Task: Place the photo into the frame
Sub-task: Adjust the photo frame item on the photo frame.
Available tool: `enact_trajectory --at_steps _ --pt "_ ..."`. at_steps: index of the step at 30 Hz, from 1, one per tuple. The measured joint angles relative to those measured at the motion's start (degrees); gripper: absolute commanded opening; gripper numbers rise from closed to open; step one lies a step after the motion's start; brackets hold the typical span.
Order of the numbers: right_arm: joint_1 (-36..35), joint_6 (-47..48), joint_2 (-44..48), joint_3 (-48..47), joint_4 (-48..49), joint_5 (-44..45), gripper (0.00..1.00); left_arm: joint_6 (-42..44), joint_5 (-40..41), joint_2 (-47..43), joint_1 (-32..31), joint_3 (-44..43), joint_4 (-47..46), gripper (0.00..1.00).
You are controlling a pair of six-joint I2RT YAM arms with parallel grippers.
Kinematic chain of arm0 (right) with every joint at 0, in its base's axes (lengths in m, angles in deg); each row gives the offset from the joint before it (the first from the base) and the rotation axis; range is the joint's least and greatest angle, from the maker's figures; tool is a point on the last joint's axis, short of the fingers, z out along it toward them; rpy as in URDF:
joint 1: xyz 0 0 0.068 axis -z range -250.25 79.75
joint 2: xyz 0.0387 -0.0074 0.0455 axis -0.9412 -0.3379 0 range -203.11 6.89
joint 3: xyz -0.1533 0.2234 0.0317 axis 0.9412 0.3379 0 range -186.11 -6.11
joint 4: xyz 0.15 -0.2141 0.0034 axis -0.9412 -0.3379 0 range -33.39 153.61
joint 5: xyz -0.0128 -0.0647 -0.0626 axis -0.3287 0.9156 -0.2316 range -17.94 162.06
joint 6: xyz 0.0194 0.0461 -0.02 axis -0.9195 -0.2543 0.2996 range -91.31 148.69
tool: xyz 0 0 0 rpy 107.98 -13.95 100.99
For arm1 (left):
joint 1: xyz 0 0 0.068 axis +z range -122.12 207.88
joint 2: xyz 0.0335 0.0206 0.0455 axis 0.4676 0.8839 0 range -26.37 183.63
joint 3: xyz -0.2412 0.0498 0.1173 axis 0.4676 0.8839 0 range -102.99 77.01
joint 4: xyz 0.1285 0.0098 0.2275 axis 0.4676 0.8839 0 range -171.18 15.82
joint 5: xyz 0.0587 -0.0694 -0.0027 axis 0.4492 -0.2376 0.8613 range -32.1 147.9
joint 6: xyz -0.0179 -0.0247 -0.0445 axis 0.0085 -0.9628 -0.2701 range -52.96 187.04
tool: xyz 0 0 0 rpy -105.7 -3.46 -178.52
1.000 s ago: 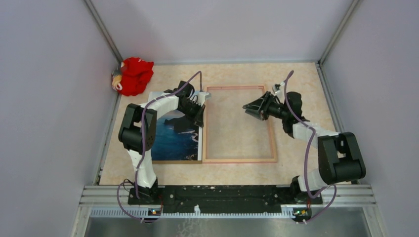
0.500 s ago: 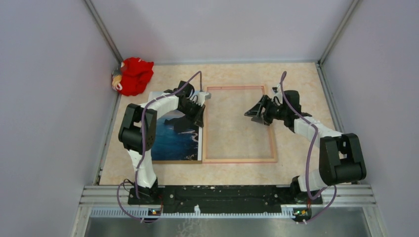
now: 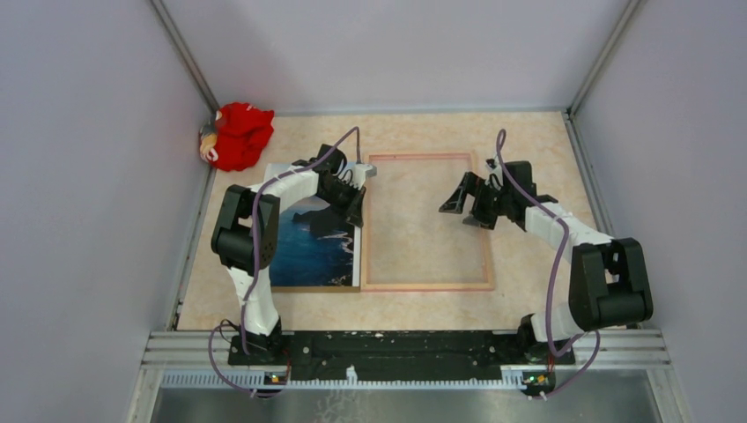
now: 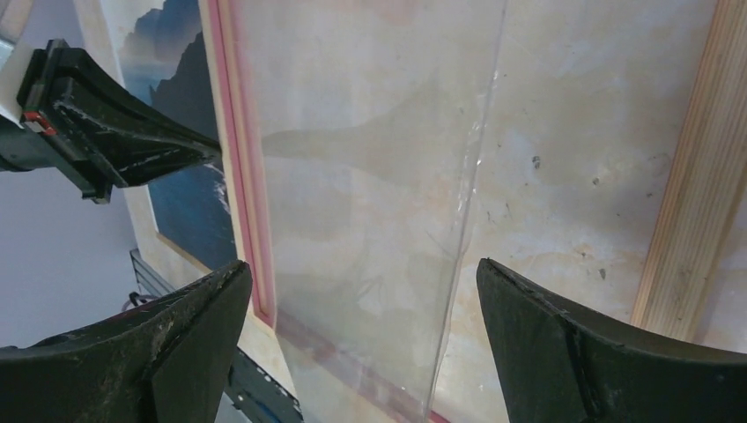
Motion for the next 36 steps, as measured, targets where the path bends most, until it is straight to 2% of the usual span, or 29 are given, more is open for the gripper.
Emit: enact_trajectory --at_steps 28,36 --pt "2.6 5.0 1.5 -1.4 -6.5 2.5 0.99 0.2 0.0 0.0 0.0 0.0 0.0 0.05" --pt "2.2 7.4 1.4 -1.9 -10.1 6.5 0.99 0.2 0.0 0.0 0.0 0.0 0.0 0.05"
